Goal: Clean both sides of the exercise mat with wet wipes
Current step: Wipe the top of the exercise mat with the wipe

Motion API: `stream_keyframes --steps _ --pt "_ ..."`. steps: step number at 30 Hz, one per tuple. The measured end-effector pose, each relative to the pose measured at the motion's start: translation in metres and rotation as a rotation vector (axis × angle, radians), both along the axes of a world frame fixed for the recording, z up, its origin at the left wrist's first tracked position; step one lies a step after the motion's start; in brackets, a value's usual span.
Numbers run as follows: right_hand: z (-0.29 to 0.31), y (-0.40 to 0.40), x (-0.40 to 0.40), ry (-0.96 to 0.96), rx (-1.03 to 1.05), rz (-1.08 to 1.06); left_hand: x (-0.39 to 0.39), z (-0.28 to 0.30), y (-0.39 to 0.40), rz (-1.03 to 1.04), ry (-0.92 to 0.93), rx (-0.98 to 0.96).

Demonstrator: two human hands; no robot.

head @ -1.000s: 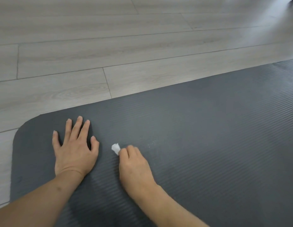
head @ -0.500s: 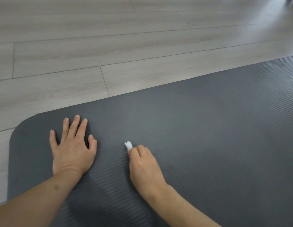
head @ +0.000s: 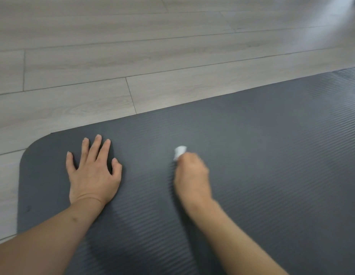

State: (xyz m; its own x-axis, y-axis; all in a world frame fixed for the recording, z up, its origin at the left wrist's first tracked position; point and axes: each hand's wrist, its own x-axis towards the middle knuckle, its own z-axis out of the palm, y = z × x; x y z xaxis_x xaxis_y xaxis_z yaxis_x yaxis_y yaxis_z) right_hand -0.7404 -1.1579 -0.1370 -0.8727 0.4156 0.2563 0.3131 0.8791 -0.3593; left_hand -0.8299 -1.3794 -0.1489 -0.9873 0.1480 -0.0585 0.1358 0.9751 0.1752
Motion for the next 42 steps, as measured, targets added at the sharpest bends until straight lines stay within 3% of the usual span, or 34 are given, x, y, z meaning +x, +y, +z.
stream_keyframes --steps 2,4,6,9,13,18,26,36,39,42 --pt "-0.002 -0.041 0.011 -0.048 -0.025 0.326 0.000 0.001 -0.001 0.000 0.000 0.008" --pt "0.001 -0.021 0.009 -0.049 -0.012 0.482 0.001 0.002 -0.001 0.002 -0.001 0.014" --pt "0.000 0.035 0.001 0.014 0.057 0.355 0.001 0.002 0.000 -0.001 -0.006 0.007" --pt "0.001 0.119 0.008 0.025 0.042 -0.040 0.000 0.002 0.000 0.002 -0.011 0.008" --pt "-0.016 0.117 0.029 0.151 -0.061 -0.189 0.002 0.004 0.001 0.000 -0.001 0.028" --pt "-0.015 0.120 0.024 0.208 -0.205 -0.193 0.002 0.002 0.000 -0.022 0.065 0.094" --pt "-0.017 0.122 0.023 0.200 -0.227 -0.177 0.016 0.006 0.005 -0.045 0.329 0.090" --pt "-0.007 0.116 0.046 0.162 -0.166 -0.021 0.124 0.006 0.022 -0.082 -0.005 0.030" --pt "-0.007 0.110 0.060 0.158 -0.020 0.124 0.126 0.005 0.027 -0.057 -0.002 -0.001" --pt "-0.003 0.117 0.060 0.087 -0.035 0.122 0.126 0.005 0.025 -0.068 0.001 -0.018"
